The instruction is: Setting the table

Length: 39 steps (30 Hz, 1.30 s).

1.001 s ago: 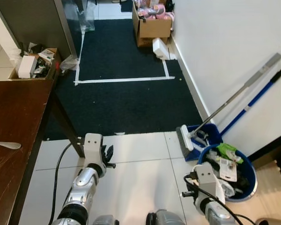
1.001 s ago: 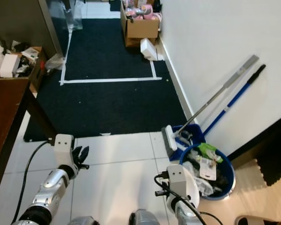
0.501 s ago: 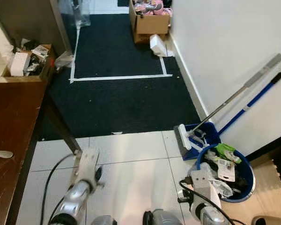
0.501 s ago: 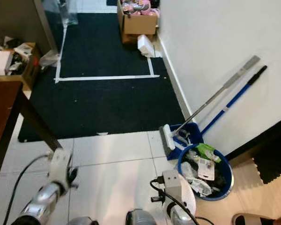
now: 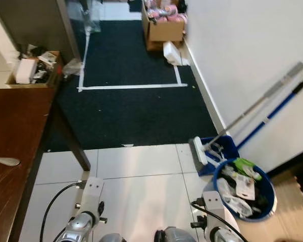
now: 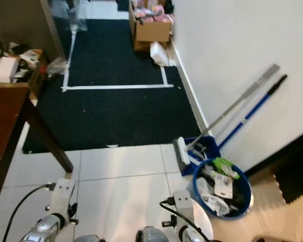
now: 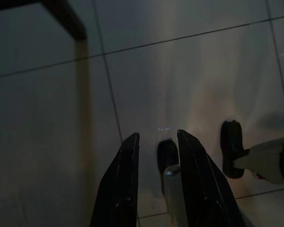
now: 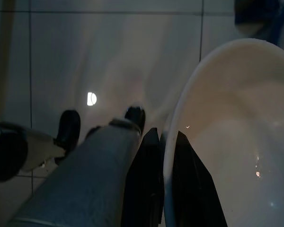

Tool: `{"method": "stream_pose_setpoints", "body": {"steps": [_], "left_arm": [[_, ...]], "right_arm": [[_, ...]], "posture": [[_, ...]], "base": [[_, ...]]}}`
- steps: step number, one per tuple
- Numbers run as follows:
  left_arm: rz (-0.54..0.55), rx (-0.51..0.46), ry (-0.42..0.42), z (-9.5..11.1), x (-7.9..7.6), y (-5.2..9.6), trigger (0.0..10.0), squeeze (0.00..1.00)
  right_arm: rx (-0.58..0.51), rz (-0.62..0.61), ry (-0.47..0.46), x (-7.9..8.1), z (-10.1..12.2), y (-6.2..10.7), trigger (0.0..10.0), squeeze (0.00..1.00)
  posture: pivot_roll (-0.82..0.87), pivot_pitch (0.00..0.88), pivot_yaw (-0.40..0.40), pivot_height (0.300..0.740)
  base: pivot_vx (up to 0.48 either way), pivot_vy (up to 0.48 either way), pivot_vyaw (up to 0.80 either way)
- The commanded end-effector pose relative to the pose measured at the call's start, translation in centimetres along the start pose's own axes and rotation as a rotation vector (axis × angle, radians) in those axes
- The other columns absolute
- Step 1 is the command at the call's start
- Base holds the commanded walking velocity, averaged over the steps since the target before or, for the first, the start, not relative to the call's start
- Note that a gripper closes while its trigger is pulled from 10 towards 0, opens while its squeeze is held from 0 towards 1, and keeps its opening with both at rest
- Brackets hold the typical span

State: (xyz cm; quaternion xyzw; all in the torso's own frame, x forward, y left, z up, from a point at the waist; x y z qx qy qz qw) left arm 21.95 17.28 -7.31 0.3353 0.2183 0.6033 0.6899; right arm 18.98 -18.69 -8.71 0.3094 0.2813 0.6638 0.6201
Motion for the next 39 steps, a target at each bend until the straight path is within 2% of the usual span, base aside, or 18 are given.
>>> {"method": "stream_pose_setpoints", "body": {"steps": [1, 18, 25, 28, 39], "left_arm": [[-0.006, 0.049, 0.011, -1.2, -0.2, 0.2, 10.0, 0.00], [-0.030, 0.075, 0.016, -1.7, -0.3, 0.3, 10.0, 0.00], [-0.079, 0.079, 0.007, -1.7, -0.8, 0.3, 10.0, 0.00], [-0.095, 0.079, 0.001, -1.7, -1.0, 0.3, 10.0, 0.00], [-0.131, 0.073, -0.043, -1.6, -1.4, 0.3, 10.0, 0.00]], "right_arm": [[0.026, -0.001, -0.002, 0.0, -0.6, 0.1, 10.0, 0.00], [0.076, -0.010, 0.000, -0.1, -1.8, 0.4, 10.0, 0.00], [0.084, -0.016, -0.011, -0.1, -2.0, 0.4, 10.0, 0.00], [0.090, -0.040, -0.059, -0.2, -2.3, 0.5, 10.0, 0.00], [0.107, -0.043, -0.049, -0.5, -2.6, 0.6, 10.0, 0.00]], "posture": [[0.05, 0.056, 0.005, 0.740], [0.05, 0.073, 0.008, 0.740], [0.05, 0.076, 0.014, 0.740], [0.05, 0.077, 0.016, 0.740], [0.05, 0.080, 0.017, 0.740]], "base": [[0.000, 0.000, 0.80], [0.000, 0.000, 0.80], [0.000, 0.000, 0.80], [0.000, 0.000, 0.00], [0.000, 0.000, 0.00]]}}
Point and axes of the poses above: a point about 5 cm out from each wrist's last joint towards the gripper, its own y axis pointing back from the gripper into the wrist, its own z axis along the axis of the wrist's last joint, x = y × z, the point moved 1 cm from there along -y, pointing out of the wrist towards the gripper, and after that the axes turned 4 degrees about -y, right-handed, at the moved point
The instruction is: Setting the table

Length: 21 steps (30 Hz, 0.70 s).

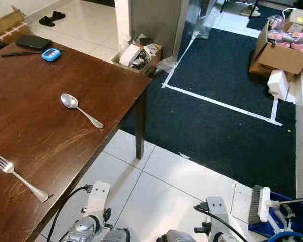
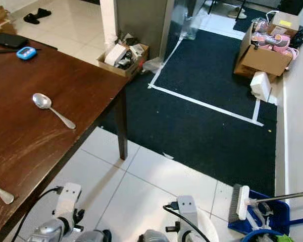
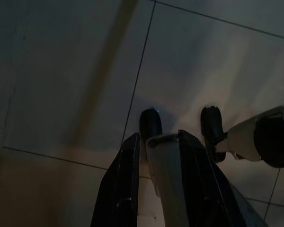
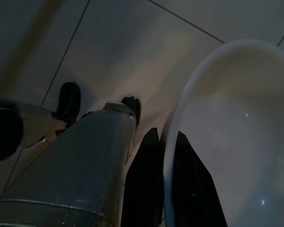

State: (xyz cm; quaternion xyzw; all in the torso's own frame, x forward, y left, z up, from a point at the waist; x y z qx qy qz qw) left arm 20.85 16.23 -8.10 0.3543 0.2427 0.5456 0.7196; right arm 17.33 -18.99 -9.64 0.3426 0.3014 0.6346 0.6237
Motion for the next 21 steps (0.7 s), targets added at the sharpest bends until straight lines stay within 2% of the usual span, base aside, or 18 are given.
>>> {"method": "stream_pose_setpoints", "body": {"steps": [1, 16, 21], "left_arm": [[-0.010, 0.013, 0.001, -0.46, -0.20, 0.07, 10.0, 0.00], [-0.009, -0.005, 0.018, 0.07, -0.23, -0.04, 10.0, 0.00], [0.013, 0.009, 0.065, -0.04, 0.00, -0.05, 10.0, 0.00]], "right_arm": [[0.025, -0.008, -0.011, -0.28, -0.76, 0.19, 10.0, 0.00], [0.017, -0.004, -0.007, -0.14, -0.50, 0.11, 10.0, 0.00], [0.017, -0.004, -0.004, -0.14, -0.49, 0.11, 10.0, 0.00]], "posture": [[0.04, 0.082, 0.017, 0.740], [0.04, 0.083, 0.014, 0.740], [0.04, 0.083, 0.012, 0.740]], "base": [[0.000, -0.352, 0.00], [0.000, -0.465, 0.00], [0.000, 0.096, 0.00]]}}
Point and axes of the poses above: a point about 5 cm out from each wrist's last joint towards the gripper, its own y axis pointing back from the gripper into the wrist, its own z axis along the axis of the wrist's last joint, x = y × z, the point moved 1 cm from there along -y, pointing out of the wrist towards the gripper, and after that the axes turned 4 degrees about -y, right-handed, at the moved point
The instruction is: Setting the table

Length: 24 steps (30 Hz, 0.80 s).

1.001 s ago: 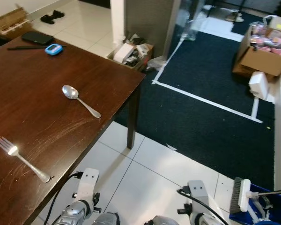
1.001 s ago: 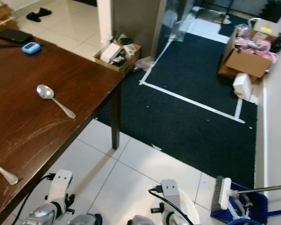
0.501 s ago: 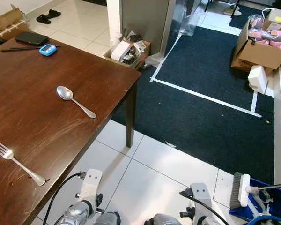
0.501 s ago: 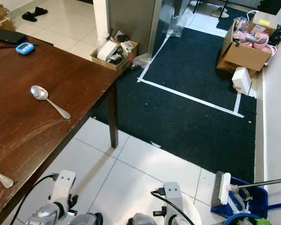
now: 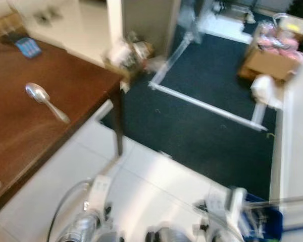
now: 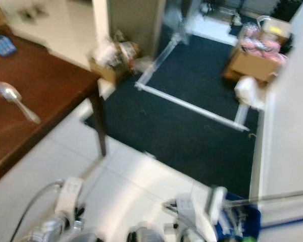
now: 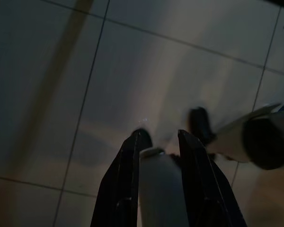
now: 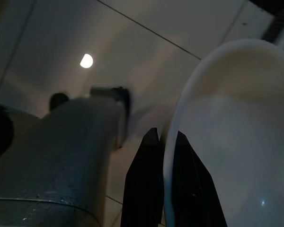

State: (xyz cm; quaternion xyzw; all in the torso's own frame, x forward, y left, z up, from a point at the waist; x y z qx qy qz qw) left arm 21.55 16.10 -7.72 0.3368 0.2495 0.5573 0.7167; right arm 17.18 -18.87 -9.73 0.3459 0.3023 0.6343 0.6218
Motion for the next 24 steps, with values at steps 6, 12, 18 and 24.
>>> {"method": "stream_pose_setpoints", "body": {"steps": [6, 12, 18, 24], "left_arm": [[0.022, 0.034, 0.034, -0.86, 0.25, 0.16, 10.0, 0.00], [0.046, 0.033, 0.040, -0.87, 0.60, 0.22, 10.0, 0.00], [0.063, 0.006, 0.019, -0.68, 0.80, 0.27, 10.0, 0.00], [0.068, 0.006, 0.018, -0.76, 0.79, 0.30, 10.0, 0.00]], "right_arm": [[0.011, -0.007, -0.001, -0.21, -0.39, 0.11, 10.0, 0.00], [0.011, -0.006, 0.000, -0.22, -0.41, 0.12, 10.0, 0.00], [0.012, -0.005, -0.001, -0.27, -0.37, 0.12, 10.0, 0.00], [0.013, 0.013, 0.046, -0.13, -0.38, 0.12, 10.0, 0.00]], "posture": [[0.05, 0.079, 0.012, 0.740], [0.05, 0.078, 0.013, 0.740], [0.05, 0.074, 0.015, 0.740], [0.05, 0.070, 0.016, 0.740]], "base": [[0.000, 0.480, 0.00], [0.000, 0.299, 0.00], [0.000, 0.000, 0.00], [0.000, 0.000, 0.00]]}}
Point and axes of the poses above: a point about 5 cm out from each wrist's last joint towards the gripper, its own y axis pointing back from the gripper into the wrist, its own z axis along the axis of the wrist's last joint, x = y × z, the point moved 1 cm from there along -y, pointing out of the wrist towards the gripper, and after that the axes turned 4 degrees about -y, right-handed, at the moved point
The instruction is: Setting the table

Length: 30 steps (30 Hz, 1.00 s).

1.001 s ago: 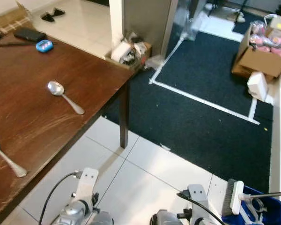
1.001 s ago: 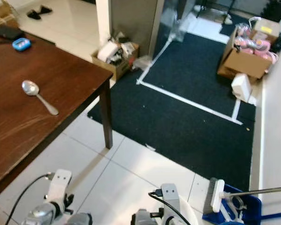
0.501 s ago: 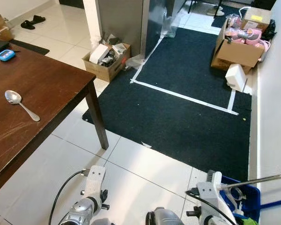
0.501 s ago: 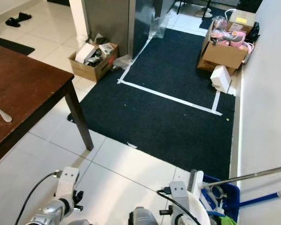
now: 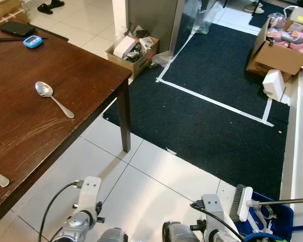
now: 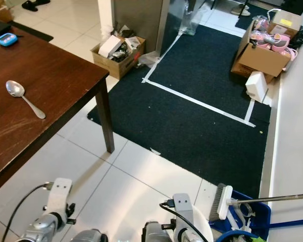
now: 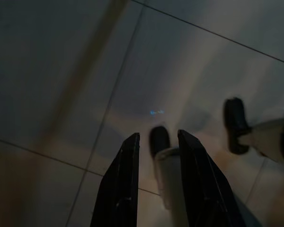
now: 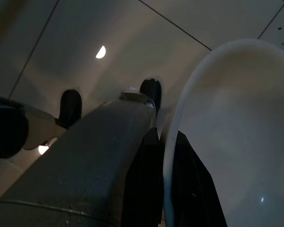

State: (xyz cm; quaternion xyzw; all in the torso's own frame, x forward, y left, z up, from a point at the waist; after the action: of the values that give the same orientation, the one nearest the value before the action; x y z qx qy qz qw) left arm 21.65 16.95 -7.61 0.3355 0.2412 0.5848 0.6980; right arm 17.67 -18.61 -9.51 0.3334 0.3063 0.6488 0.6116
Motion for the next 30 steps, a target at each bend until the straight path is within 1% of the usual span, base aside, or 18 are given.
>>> {"method": "stream_pose_setpoints", "body": {"steps": [1, 5, 9, 14, 18, 19, 30], "left_arm": [[0.003, 0.020, 0.001, -0.8, 0.0, 0.2, 10.0, 0.00], [0.016, 0.031, -0.006, -0.9, 0.1, 0.2, 10.0, 0.00], [0.018, 0.024, 0.016, -0.7, 0.2, 0.1, 10.0, 0.00], [0.020, 0.030, 0.043, -0.7, 0.1, 0.1, 10.0, 0.00], [0.022, 0.031, 0.046, -0.7, 0.1, 0.1, 10.0, 0.00], [0.027, 0.030, 0.048, -0.7, 0.2, 0.1, 10.0, 0.00], [0.039, 0.027, 0.054, -0.8, 0.3, 0.2, 10.0, 0.00]], "right_arm": [[0.028, -0.003, 0.016, -0.3, -0.9, 0.3, 10.0, 0.00], [0.021, 0.003, 0.017, -0.2, -0.8, 0.2, 10.0, 0.00], [0.011, 0.006, 0.007, -0.2, -0.7, 0.2, 10.0, 0.00], [-0.022, 0.019, 0.012, 0.1, 0.4, 0.0, 10.0, 0.00], [-0.039, 0.024, 0.019, 0.3, 0.9, -0.1, 10.0, 0.00], [-0.054, 0.029, 0.024, 0.4, 1.4, -0.2, 10.0, 0.00], [-0.078, 0.042, 0.037, 0.8, 2.1, -0.4, 10.0, 0.00]], "posture": [[0.05, 0.070, 0.016, 0.740], [0.05, 0.070, 0.016, 0.740], [0.05, 0.070, 0.013, 0.740], [0.04, 0.072, 0.011, 0.740], [0.05, 0.074, 0.008, 0.740], [0.05, 0.075, 0.006, 0.740], [0.05, 0.074, 0.004, 0.740]], "base": [[0.000, 0.000, 0.80], [0.000, 0.000, 0.80], [0.000, 0.000, 0.80], [0.000, 0.000, 0.80], [0.000, 0.000, 0.80], [0.000, 0.000, 0.80], [0.000, 0.000, 0.80]]}}
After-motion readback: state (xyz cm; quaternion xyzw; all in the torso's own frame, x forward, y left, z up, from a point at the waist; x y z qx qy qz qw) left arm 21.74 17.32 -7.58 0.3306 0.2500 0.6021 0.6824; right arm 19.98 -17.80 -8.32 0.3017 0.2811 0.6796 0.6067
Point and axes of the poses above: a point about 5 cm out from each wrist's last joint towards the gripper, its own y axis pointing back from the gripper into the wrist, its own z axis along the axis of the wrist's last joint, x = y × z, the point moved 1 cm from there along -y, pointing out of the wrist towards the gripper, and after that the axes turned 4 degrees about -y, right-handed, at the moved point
